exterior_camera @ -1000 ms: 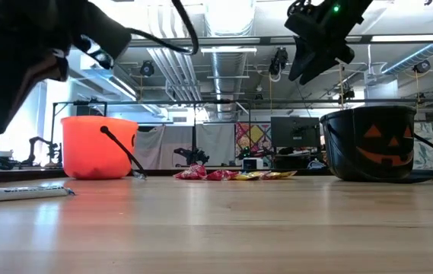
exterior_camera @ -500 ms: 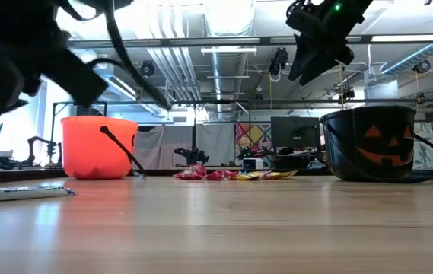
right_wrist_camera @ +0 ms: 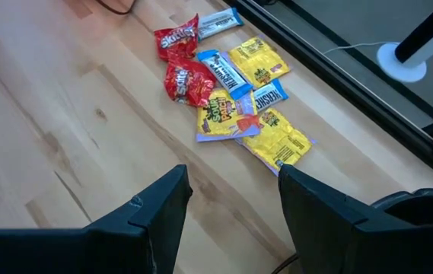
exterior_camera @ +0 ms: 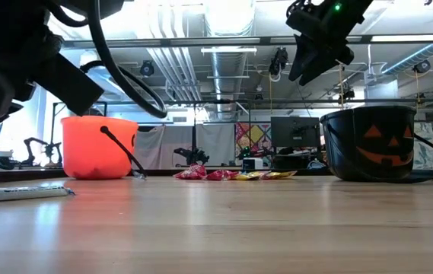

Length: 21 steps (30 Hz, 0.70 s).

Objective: Sort candy by brand, put in halloween buckets
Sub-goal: Put the red candy into the purple bucket

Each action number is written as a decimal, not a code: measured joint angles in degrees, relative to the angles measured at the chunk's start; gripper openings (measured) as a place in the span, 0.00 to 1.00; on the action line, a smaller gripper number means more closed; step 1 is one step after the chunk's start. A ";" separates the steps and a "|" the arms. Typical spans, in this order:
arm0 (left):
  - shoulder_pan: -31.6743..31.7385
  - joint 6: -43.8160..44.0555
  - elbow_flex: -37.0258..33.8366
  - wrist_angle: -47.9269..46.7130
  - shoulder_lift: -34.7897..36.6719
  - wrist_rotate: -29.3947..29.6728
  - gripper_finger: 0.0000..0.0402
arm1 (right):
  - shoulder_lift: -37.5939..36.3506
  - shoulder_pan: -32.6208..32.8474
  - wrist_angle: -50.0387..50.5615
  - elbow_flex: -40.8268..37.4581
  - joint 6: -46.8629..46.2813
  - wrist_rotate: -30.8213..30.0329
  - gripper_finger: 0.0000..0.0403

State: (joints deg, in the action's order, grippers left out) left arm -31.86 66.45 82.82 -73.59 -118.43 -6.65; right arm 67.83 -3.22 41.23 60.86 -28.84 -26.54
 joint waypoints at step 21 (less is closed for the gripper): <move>-0.76 -0.19 -4.06 4.50 -0.21 -0.62 0.33 | 0.00 0.00 -0.02 -0.02 -0.50 -0.42 0.49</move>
State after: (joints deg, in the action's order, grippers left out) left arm -32.62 66.27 78.75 -69.09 -118.64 -7.27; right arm 67.83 -3.22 41.21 60.84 -29.34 -26.96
